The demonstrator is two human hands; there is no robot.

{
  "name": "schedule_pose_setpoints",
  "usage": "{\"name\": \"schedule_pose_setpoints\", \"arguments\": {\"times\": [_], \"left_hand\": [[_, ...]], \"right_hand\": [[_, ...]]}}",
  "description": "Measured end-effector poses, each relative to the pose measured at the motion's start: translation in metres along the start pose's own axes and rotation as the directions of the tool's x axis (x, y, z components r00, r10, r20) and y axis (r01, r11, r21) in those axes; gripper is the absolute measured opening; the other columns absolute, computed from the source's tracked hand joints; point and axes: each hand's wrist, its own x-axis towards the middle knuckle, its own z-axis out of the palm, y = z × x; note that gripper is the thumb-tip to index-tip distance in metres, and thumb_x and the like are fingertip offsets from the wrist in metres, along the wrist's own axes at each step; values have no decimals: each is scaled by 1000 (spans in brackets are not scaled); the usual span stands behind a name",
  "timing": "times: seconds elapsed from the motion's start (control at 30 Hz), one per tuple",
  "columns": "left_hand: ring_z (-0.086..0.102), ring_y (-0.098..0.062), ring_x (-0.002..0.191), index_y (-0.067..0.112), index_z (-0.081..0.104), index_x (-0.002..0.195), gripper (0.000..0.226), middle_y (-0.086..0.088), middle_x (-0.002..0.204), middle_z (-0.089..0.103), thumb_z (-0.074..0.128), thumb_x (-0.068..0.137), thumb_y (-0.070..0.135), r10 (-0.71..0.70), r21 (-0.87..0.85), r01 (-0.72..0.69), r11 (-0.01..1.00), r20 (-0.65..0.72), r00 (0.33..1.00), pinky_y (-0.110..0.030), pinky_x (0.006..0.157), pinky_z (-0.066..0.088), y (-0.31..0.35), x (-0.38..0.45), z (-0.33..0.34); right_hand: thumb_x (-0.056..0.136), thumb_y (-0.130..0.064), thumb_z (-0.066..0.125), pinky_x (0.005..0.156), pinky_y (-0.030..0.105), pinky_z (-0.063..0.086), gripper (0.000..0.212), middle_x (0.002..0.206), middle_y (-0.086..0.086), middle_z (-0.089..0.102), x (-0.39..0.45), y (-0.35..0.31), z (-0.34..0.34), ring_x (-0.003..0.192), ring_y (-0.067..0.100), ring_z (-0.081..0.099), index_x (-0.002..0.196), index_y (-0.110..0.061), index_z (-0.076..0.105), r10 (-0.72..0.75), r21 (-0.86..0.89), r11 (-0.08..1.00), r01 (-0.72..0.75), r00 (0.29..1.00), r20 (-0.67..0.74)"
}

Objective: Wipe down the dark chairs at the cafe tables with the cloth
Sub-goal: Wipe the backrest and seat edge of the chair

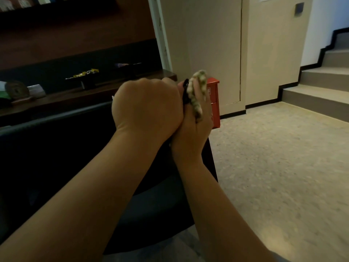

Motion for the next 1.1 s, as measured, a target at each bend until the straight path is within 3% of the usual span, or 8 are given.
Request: {"name": "schedule_pose_setpoints", "arguments": {"times": [0.23, 0.37, 0.5, 0.7, 0.77, 0.9, 1.0, 1.1], "left_hand": [[29, -14, 41, 16, 43, 67, 47, 1, 52, 37, 25, 104, 38, 5, -58, -9, 998, -67, 998, -25, 46, 18, -5, -6, -2], [64, -26, 85, 11, 69, 104, 29, -9, 96, 71, 43, 99, 23, -61, -288, -35, 957, -316, 947, -39, 81, 39, -12, -38, 7], [17, -33, 147, 7, 33, 149, 54, -19, 157, 25, 46, 100, 23, -376, -463, 222, 858, -272, 886, -45, 121, 7, -1, -102, 26], [-15, -18, 147, 23, -19, 152, 107, -11, 159, -25, 54, 87, 65, -839, -792, 608, -50, 363, 405, -28, 110, -4, 16, -150, 61], [-17, -16, 146, 30, -23, 150, 113, -4, 159, -27, 56, 81, 70, -820, -788, 580, -209, 464, 336, -28, 106, -4, 19, -152, 68], [-18, -14, 147, 37, -23, 149, 120, 2, 159, -26, 54, 67, 78, -806, -766, 604, -222, 492, 328, -32, 112, 0, 16, -153, 75], [-9, -11, 148, 41, -19, 149, 113, 6, 161, -19, 54, 72, 79, -793, -760, 593, -266, 522, 313, -27, 108, 6, 14, -159, 73], [30, -18, 143, 41, 6, 153, 100, 4, 161, 20, 55, 70, 68, -673, -688, 375, -621, 714, 196, -36, 115, 25, 4, -168, 77]], "right_hand": [[101, -15, 34, 114, 43, 31, 41, 144, -1, 45, -29, 42, -37, 135, 10, 39, 141, -17, 42, 225, -152, 962, -227, 974, -33], [97, -23, 37, 113, 50, 30, 51, 147, 16, 38, 4, 20, -38, 138, 26, 35, 144, -9, 30, -96, -162, 977, 136, 969, 229], [97, -18, 32, 119, 35, 15, 55, 147, 36, 22, 48, 3, -24, 140, 37, 21, 140, 15, 23, -461, -100, 804, 586, 721, 518], [103, -21, 35, 119, 45, 7, 49, 157, 18, 10, 48, 20, -20, 144, 37, 4, 142, 5, 25, -576, -1, 615, 788, 450, 682], [104, -21, 32, 118, 49, 4, 49, 159, -8, 3, 30, 34, -34, 145, 27, -2, 150, -16, 16, -610, 136, 475, 869, 214, 763], [98, -15, 38, 116, 43, 15, 42, 149, 11, 35, 45, 29, -53, 140, 31, 26, 140, -8, 32, -528, 521, -43, 852, -462, 713], [103, -12, 27, 117, 55, 12, 41, 150, 12, 26, 73, 4, -23, 144, 33, 16, 144, -9, 27, -605, 396, 143, 907, -237, 760], [101, -13, 29, 107, 68, 25, 41, 140, 32, 39, 67, -9, 1, 131, 50, 33, 140, -1, 35, -636, 299, 242, 923, -82, 767]]}}
